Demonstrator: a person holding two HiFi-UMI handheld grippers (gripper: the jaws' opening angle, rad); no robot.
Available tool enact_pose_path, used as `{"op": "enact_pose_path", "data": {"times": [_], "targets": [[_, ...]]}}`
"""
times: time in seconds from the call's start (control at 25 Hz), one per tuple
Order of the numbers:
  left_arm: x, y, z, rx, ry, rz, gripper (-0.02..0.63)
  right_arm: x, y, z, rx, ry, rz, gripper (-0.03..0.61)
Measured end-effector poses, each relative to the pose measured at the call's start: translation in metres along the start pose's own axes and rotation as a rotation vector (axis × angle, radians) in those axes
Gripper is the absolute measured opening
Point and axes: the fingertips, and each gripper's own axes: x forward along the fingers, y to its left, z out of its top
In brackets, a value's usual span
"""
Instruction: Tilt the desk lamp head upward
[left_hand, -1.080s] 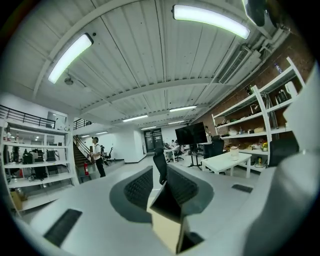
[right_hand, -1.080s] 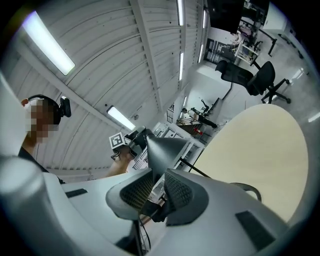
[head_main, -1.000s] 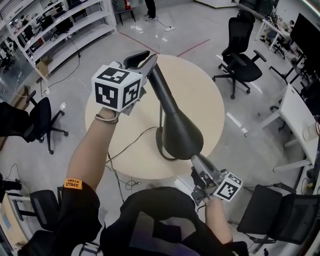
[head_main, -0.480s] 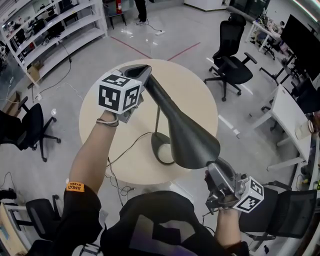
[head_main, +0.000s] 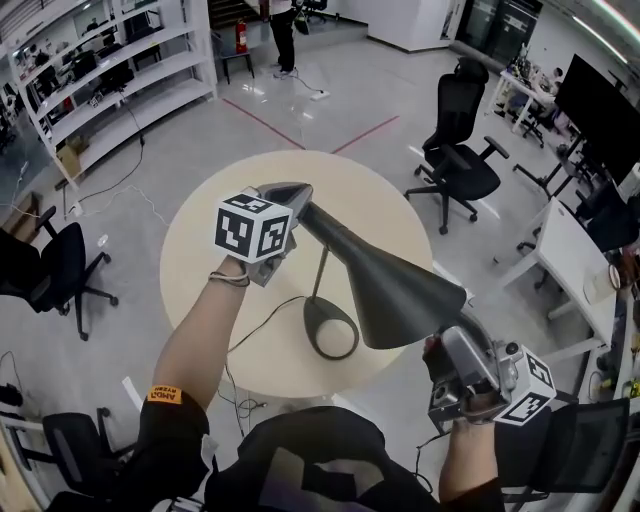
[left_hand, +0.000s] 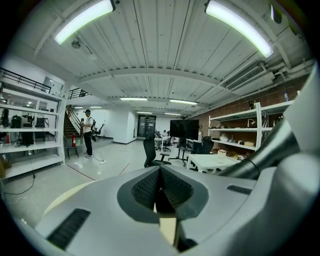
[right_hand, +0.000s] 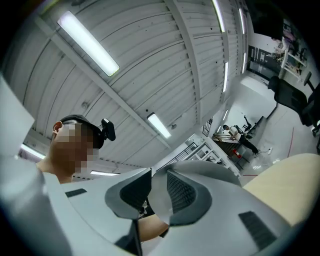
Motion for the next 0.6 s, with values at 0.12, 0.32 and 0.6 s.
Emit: {"op": "enact_pose_path", "data": {"times": [0.12,0.32,0.6], "targets": [[0.002,0.0,-0.008,-0.022,0.005,-0.003,0.046,0.017,0.003,0.013,-0.04,0.001,0.029,0.083],[0.001,0.008,-0.02,-0.044,0.031,0.003,0.046,0.053,0.003,0.032,-0.081,-0.003,0.044,0.081],[-0.003,0.02,-0.045,-0.084,0.063,0.01,0.046,0.097,-0.007,0.046,-0.131,-0.028,-0.006,0.081]]}}
